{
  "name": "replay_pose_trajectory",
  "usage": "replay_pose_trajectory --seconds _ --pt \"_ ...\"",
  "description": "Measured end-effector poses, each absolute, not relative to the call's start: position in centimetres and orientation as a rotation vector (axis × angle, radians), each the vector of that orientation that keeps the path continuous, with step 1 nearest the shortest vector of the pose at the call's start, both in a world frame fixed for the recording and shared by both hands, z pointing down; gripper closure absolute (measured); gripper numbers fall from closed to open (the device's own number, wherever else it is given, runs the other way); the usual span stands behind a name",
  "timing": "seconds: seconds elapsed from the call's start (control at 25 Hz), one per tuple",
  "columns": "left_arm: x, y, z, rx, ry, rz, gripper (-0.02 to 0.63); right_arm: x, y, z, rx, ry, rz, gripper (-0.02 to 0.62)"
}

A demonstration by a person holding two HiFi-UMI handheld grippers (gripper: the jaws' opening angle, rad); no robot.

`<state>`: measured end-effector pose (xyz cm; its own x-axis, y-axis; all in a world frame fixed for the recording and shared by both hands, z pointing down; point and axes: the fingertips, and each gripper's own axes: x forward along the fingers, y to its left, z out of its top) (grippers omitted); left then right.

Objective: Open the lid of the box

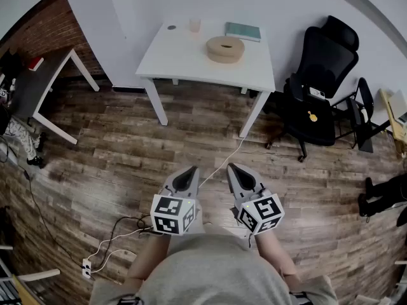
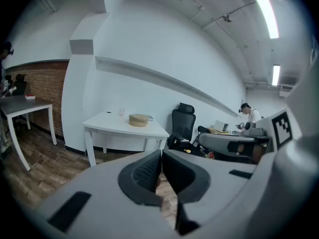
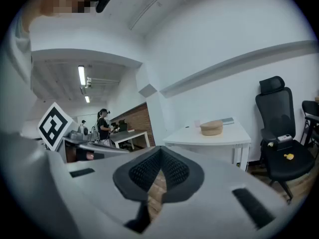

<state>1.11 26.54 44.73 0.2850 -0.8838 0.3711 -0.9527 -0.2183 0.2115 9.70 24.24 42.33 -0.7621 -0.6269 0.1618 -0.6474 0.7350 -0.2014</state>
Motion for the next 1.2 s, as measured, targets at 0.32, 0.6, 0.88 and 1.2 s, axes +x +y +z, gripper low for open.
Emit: replay_pose_trajectory --seconds 0.32,0.6,0.88,1.2 --pt "3.0 30.5 44.2 2.187 -1.625 0.233 0.597 12.5 28.8 40.9 1.114 -2.838 0.364 0.598" --pt "4.1 32.0 42.6 2.219 -1.648 0.178 0.597 12.9 31.5 40.4 1.089 -2.864 0.333 0.598" --pt "4.4 33.6 42.4 2.196 -1.662 0.143 0.597 14.3 32.9 40.7 1.108 -2.872 0.388 0.598" --pt "4.8 34.0 42.8 2.179 -1.638 0.143 0.597 15.2 32.4 41.0 1.147 -2.849 0.437 0.597"
